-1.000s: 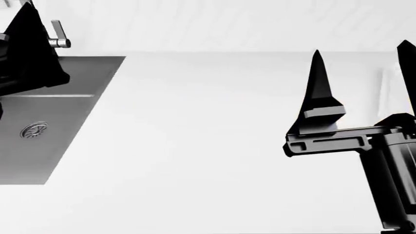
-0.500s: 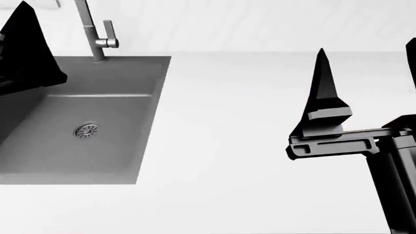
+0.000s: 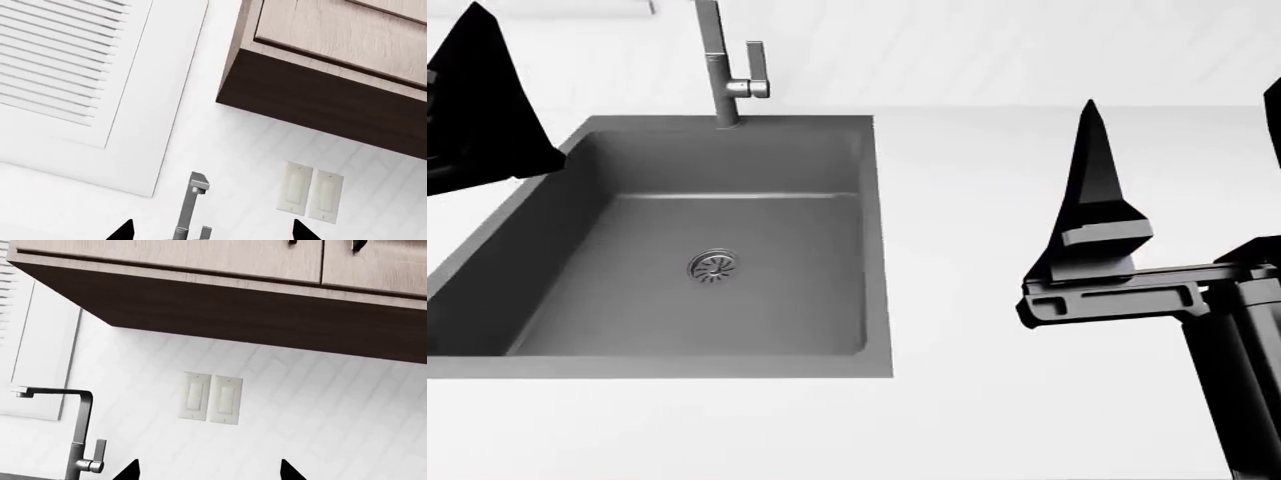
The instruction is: Pick up the bowl with donut and place it on the tray. Pick up the cupcake and place it on the tray.
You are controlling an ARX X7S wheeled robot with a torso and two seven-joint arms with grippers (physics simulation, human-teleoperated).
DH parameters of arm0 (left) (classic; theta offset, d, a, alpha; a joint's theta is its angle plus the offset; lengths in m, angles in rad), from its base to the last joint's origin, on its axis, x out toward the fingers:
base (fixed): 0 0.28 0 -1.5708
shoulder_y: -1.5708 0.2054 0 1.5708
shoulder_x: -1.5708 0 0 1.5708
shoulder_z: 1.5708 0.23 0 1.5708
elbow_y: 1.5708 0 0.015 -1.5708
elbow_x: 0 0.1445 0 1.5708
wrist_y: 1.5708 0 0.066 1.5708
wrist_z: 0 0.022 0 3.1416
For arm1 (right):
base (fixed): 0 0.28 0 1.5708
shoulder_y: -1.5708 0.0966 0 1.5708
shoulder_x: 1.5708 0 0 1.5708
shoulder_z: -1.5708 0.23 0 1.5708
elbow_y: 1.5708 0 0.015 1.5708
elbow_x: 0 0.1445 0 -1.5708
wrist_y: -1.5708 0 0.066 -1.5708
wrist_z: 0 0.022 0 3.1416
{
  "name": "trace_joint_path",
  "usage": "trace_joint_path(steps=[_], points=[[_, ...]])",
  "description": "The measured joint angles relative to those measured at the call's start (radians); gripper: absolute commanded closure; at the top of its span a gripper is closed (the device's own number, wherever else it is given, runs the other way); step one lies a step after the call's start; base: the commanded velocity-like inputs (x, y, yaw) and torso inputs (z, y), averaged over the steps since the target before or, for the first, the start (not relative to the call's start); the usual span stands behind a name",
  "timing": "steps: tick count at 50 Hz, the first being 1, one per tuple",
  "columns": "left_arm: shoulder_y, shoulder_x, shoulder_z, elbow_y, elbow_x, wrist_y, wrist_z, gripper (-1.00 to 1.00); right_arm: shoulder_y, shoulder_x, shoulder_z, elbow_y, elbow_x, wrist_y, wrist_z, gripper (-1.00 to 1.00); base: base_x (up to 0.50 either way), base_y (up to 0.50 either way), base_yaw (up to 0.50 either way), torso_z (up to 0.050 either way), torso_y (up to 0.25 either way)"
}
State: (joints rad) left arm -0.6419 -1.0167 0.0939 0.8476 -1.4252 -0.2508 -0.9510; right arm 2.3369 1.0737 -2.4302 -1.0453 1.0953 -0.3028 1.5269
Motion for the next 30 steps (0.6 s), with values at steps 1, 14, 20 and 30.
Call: trace_joint_path(steps=[1,14,20,30], points=[[0.0,0.0,0.0,0.0,0.0,0.0,0.0,-1.0,0.0,0.0,-0.001,0.0,0.0,-0.001,0.0,-1.0,0.0,0.5,0.0,0.0,0.0],[0.003,0.001,0.0,0.003,0.002,-0.002,0.001,-1.0,0.005,0.0,-0.006,0.0,0.0,-0.005,0.0,-1.0,0.0,0.5,0.0,0.0,0.0],[0.003,0.002,0.001,0.003,0.003,-0.004,0.0,-1.0,0.008,0.003,-0.006,0.0,0.001,-0.005,-0.001,-1.0,0.0,0.5,0.0,0.0,0.0],[0.006,0.003,0.001,0.004,0.004,-0.004,-0.002,-1.0,0.012,0.003,-0.01,-0.001,-0.001,-0.007,0.0,-1.0,0.0,0.5,0.0,0.002,0.0]])
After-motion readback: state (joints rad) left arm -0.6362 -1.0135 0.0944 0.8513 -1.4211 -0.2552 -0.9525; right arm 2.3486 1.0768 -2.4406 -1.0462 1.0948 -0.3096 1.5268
